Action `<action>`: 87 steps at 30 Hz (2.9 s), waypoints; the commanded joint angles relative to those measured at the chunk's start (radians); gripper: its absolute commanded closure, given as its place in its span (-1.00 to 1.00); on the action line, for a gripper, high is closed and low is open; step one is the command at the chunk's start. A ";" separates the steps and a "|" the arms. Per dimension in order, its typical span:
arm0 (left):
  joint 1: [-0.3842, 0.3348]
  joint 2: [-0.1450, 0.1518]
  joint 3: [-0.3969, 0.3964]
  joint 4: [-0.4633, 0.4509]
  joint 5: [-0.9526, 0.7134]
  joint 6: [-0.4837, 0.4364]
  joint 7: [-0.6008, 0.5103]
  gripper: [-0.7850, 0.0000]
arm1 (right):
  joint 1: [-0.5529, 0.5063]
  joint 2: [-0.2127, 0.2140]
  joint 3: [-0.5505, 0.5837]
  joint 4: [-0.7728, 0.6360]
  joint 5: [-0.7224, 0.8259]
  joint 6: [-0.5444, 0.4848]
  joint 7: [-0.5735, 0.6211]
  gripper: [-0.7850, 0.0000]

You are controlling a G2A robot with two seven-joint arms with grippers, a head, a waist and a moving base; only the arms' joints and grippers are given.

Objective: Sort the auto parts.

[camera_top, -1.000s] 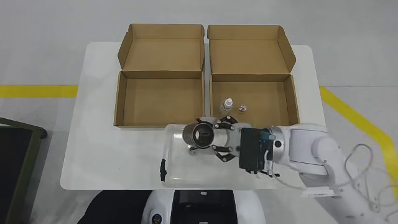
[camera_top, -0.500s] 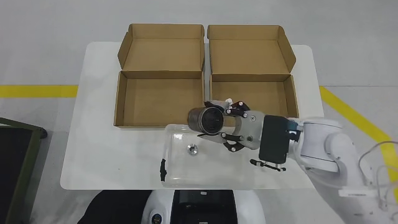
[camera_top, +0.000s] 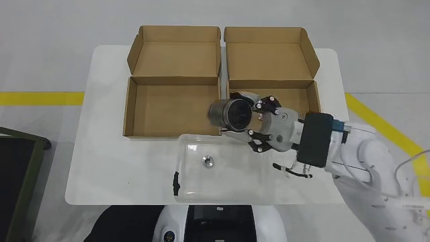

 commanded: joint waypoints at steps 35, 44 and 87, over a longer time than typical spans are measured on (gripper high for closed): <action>0.000 0.000 0.000 0.000 0.000 0.000 0.000 -1.00 | 0.146 -0.074 -0.323 0.301 -0.143 0.117 0.201 1.00; 0.000 0.000 0.000 0.000 0.000 0.000 0.000 -1.00 | 0.271 -0.135 -0.470 0.438 -0.132 0.164 0.242 1.00; 0.000 0.000 0.000 0.000 0.000 0.000 0.000 -1.00 | 0.573 -0.410 -0.745 0.981 -0.118 0.240 0.320 0.70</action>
